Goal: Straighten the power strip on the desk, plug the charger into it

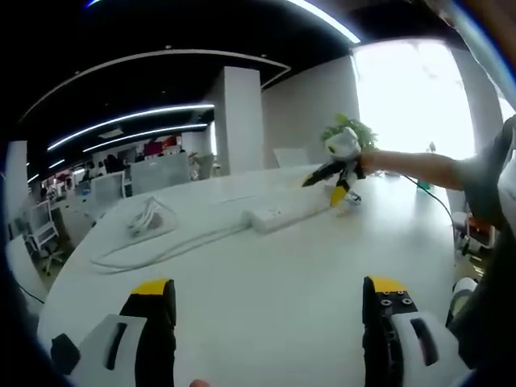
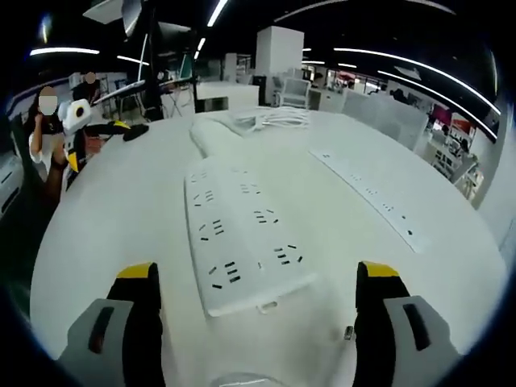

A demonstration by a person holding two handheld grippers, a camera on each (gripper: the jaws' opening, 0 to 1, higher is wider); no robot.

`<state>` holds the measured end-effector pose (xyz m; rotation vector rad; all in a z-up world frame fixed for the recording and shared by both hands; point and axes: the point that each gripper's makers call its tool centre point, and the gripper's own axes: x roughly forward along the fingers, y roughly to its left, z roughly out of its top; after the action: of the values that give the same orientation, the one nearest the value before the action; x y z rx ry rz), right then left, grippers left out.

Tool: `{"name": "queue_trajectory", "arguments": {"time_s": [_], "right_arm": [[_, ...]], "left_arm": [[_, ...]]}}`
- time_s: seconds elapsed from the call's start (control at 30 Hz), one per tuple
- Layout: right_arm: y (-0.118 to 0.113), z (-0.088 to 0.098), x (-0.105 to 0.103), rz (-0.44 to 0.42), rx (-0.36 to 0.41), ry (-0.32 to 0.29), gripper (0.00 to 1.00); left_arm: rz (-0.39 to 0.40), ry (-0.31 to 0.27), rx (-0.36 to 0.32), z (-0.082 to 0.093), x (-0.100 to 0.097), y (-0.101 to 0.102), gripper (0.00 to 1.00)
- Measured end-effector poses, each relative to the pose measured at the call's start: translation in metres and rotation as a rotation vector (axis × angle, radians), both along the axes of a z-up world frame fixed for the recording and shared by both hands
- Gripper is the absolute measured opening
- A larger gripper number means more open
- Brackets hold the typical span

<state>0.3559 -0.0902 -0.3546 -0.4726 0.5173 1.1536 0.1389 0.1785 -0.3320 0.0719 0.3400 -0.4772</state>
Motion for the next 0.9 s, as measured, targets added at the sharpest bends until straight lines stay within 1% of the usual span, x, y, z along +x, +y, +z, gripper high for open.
{"name": "queue_trajectory", "arguments": {"time_s": [0.07, 0.17, 0.4, 0.5, 0.57, 0.73, 0.83, 0.9], "right_arm": [[-0.005, 0.005, 0.001, -0.018, 0.023, -0.002, 1.00], [-0.013, 0.008, 0.001, -0.044, 0.029, -0.020, 1.00], [-0.036, 0.018, 0.002, -0.097, 0.061, -0.039, 1.00], [-0.045, 0.022, 0.001, -0.118, 0.072, -0.054, 1.00], [-0.052, 0.024, 0.005, -0.132, 0.085, -0.054, 1.00], [-0.064, 0.025, -0.006, -0.156, 0.087, -0.075, 1.00], [-0.074, 0.031, -0.012, -0.173, 0.100, -0.093, 1.00], [-0.081, 0.035, -0.018, -0.186, 0.116, -0.092, 1.00]], "left_arm": [[-0.003, -0.002, 0.002, 0.000, 0.000, -0.001, 0.99], [-0.007, 0.002, 0.002, 0.000, -0.001, -0.002, 0.99], [-0.017, 0.011, -0.002, -0.003, -0.001, -0.006, 0.99], [-0.018, 0.001, -0.008, -0.001, 0.000, -0.007, 0.99], [-0.018, -0.002, -0.012, 0.000, 0.000, -0.007, 0.99], [-0.027, -0.003, -0.005, 0.001, 0.000, -0.011, 0.99], [-0.032, 0.002, -0.001, -0.001, -0.001, -0.012, 0.99], [-0.031, 0.004, 0.005, -0.002, -0.002, -0.012, 0.99]]}}
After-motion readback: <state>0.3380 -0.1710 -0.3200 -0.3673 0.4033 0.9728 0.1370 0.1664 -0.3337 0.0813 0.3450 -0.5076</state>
